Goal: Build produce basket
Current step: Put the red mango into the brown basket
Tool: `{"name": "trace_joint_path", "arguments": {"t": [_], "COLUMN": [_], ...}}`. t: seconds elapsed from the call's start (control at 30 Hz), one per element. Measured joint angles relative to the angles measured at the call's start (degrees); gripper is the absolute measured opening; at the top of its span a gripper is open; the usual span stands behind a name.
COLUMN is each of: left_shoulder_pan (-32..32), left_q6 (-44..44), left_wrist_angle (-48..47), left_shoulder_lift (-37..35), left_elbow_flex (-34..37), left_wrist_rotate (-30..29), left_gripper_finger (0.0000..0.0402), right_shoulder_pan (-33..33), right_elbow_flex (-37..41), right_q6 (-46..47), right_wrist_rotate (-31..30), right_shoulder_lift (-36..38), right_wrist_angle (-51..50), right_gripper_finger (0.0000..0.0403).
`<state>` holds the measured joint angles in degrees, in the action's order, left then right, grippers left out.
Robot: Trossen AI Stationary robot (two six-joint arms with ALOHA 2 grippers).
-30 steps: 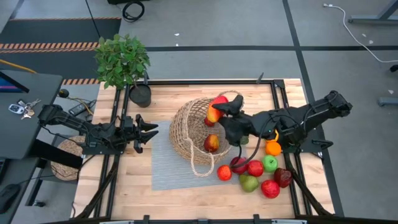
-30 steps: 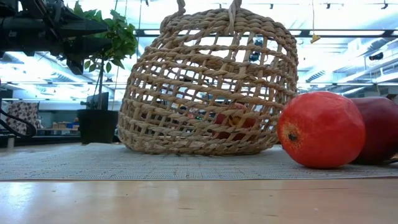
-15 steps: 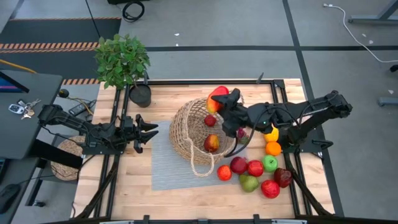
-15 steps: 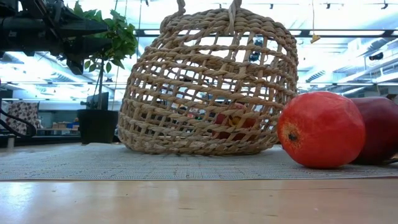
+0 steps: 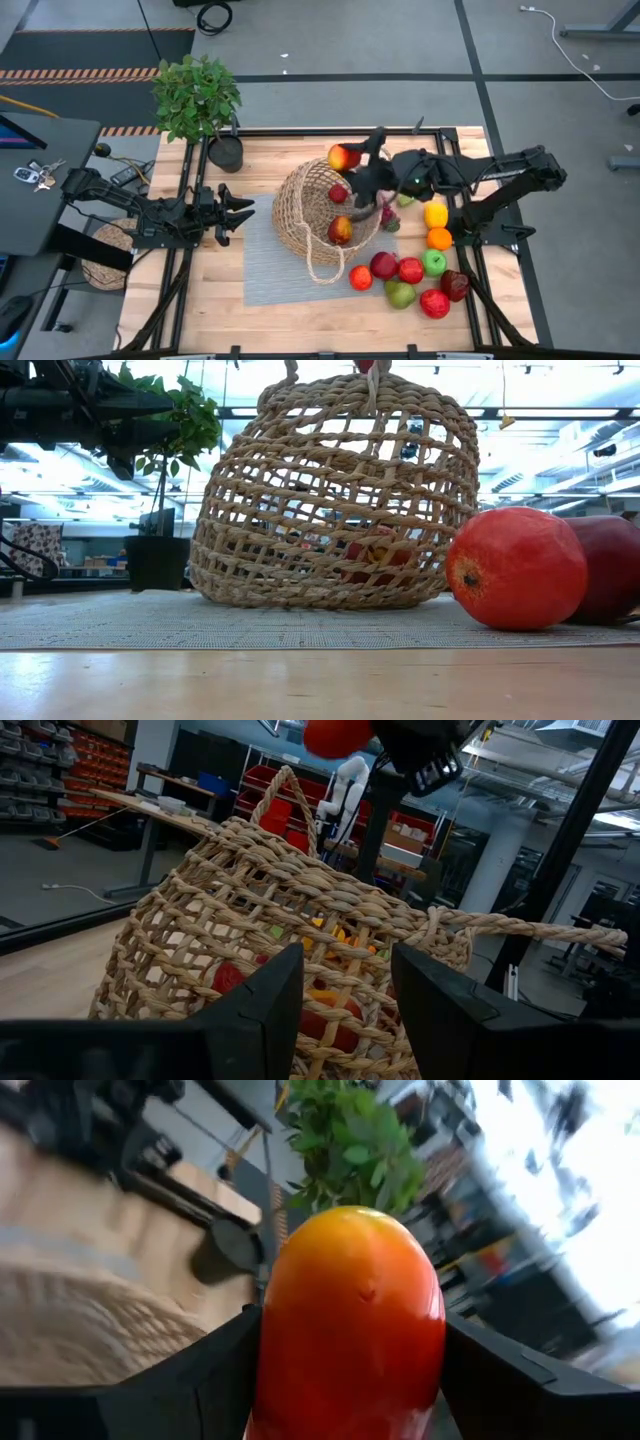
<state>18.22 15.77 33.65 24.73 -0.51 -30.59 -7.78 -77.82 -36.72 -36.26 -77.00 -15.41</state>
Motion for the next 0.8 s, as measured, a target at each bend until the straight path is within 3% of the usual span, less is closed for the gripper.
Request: {"name": "trace_joint_path", "arguments": {"t": [0.27,0.6,0.8], "left_shoulder_pan": [0.02,0.0,-0.01], "left_q6": [0.02,0.0,0.01], "left_wrist_angle": [0.0,0.0,0.0], "left_shoulder_lift": [0.0,-0.01,-0.01], "left_elbow_flex": [0.02,0.01,0.02], "left_wrist_rotate": [0.0,0.0,0.0], "left_gripper_finger": [0.016,0.016,0.016], "right_shoulder_pan": [3.24,4.39,4.62], "right_elbow_flex": [0.04,0.04,0.04], "right_q6": [26.27,57.62,66.84], "right_wrist_rotate": [6.32,7.77,7.82], "right_shoulder_lift": [0.01,0.01,0.01], "right_wrist_angle": [-5.61,-5.21,-3.57], "right_gripper_finger": [0.0275,0.0275,0.0275]}}
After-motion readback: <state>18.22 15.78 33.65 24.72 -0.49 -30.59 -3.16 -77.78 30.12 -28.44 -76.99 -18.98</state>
